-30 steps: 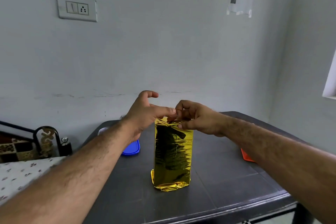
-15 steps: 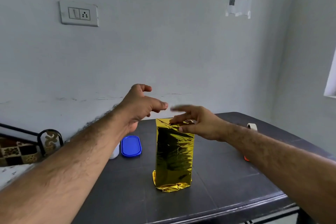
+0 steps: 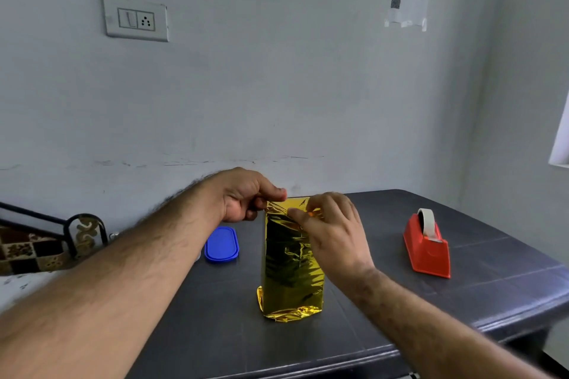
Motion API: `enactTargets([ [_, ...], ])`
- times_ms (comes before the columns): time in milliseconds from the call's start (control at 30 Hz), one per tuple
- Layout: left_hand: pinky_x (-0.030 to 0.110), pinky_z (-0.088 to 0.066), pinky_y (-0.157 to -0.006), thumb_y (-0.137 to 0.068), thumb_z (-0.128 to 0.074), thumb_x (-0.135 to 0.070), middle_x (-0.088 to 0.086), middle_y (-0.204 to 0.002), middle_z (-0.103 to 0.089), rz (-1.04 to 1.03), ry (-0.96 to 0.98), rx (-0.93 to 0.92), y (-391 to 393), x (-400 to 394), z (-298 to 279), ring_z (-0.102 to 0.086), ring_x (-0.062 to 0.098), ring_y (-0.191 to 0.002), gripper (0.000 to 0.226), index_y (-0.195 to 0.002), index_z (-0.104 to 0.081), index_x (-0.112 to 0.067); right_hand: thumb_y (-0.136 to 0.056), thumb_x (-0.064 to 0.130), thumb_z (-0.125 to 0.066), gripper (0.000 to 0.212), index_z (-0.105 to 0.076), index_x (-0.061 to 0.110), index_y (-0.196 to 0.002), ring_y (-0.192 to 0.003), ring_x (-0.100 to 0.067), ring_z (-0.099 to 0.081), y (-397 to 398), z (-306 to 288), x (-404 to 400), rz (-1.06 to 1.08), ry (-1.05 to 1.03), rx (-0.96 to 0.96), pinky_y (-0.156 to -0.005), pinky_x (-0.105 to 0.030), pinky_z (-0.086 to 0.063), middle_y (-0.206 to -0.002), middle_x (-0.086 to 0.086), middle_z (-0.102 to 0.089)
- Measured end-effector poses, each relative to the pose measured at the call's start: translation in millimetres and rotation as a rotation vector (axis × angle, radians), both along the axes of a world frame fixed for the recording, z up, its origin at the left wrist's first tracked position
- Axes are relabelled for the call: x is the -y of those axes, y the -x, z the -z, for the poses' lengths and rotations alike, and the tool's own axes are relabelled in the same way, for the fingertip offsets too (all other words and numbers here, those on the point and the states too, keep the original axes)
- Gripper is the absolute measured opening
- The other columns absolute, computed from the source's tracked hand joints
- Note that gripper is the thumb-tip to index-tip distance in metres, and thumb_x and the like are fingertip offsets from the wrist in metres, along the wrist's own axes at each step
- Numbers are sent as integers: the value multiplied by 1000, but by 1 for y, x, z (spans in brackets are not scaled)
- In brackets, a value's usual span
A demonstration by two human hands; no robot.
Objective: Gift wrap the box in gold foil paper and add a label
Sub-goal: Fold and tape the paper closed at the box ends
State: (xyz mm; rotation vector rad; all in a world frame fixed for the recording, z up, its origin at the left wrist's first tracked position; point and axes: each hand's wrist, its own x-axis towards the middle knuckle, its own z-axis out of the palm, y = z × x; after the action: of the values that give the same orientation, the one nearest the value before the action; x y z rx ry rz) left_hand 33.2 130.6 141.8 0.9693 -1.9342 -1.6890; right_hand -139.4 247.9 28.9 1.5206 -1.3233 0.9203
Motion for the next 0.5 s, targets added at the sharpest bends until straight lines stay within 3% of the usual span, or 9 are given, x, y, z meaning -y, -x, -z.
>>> enactTargets([
  [33, 26, -23, -56, -90, -75, -7, -3, -67, -61, 7, 3, 60, 3, 2, 0, -32, 8, -57, 31, -61, -70, -15, -73, -2, -87, 54, -80, 23, -120, -117, -32, -51, -5, 5, 0, 37, 28, 29, -101, -55, -52, -116, -9, -65],
  [167, 25, -24, -54, -89, -75, -10, -4, -65, -63, -34, 23, 204, 11, 3, -3, -29, 8, -54, 20, -72, -67, -15, -71, 3, -87, 59, -78, 25, -125, -128, -33, -47, -14, 19, 5, 129, 65, 37, -114, -57, -36, -128, -9, -62],
  [333, 25, -25, -57, -88, -73, -12, -5, -58, -63, -24, 62, 337, 17, 1, -12, -29, 8, -55, 19, -71, -64, -15, -88, 11, -59, 46, -76, 23, -129, -143, -31, -43, -12, 21, 4, 123, 56, -57, -116, -55, -30, -145, -6, -65],
  [500, 24, -26, -54, -84, -72, -9, -4, -67, -69, -44, 57, 391, 21, 0, -16, -30, 7, -50, 15, -75, -61, -14, -74, 8, -90, 63, -73, 24, -132, -145, -27, -43, -3, 19, 4, 115, -17, -86, -115, -55, -30, -148, 0, -63],
])
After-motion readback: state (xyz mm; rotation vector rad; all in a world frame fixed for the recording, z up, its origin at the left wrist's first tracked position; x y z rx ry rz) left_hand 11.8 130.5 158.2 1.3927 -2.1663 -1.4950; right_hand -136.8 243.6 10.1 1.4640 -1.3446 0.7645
